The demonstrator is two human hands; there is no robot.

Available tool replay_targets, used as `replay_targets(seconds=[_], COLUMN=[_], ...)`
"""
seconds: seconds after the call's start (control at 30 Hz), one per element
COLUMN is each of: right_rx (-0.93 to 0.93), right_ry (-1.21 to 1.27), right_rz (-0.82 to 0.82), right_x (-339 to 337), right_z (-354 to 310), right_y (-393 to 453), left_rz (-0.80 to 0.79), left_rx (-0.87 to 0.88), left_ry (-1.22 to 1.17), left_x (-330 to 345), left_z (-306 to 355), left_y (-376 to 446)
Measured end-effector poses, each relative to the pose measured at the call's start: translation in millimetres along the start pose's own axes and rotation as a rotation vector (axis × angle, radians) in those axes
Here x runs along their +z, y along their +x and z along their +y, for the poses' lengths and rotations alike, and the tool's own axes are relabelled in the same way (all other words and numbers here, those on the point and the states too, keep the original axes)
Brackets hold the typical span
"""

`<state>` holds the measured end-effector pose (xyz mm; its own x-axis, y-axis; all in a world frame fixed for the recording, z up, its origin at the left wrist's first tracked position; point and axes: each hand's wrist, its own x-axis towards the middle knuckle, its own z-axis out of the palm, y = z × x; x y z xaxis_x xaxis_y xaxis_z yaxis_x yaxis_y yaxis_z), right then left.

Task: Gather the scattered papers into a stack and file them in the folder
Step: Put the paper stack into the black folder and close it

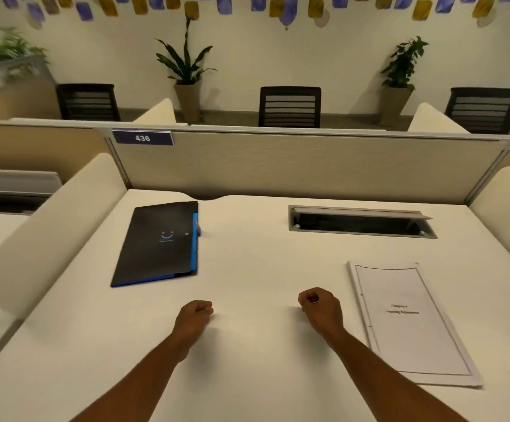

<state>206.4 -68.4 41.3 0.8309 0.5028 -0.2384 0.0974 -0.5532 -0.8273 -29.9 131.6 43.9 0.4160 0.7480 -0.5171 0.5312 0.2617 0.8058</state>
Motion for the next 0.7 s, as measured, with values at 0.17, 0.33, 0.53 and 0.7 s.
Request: replay_targets(seconds=[0.17, 0.33, 0.53, 0.7], right_rx=[0.059, 0.109, 0.202, 0.229], right_ry=[0.015, 0.048, 0.103, 0.086], right_rz=[-0.074, -0.086, -0.129, -0.155], right_x=[79.3, 152.1, 208.3, 241.9], right_z=[-36.8, -83.1, -130.6, -160.4], right_y=[0.3, 3.6, 11.9, 27.8], left_rz=[0.134, 0.309, 0.453, 0.437], left_rx=[0.057, 0.154, 0.170, 0.041], left_ry=[0.040, 0.148, 0.447, 0.518], left_x=[-81.8, -140.4, -198.2, -216.7], left_z=[-6.7, 0.3, 8.9, 14.3], left_y=[30.5, 67.2, 122.4, 153.5])
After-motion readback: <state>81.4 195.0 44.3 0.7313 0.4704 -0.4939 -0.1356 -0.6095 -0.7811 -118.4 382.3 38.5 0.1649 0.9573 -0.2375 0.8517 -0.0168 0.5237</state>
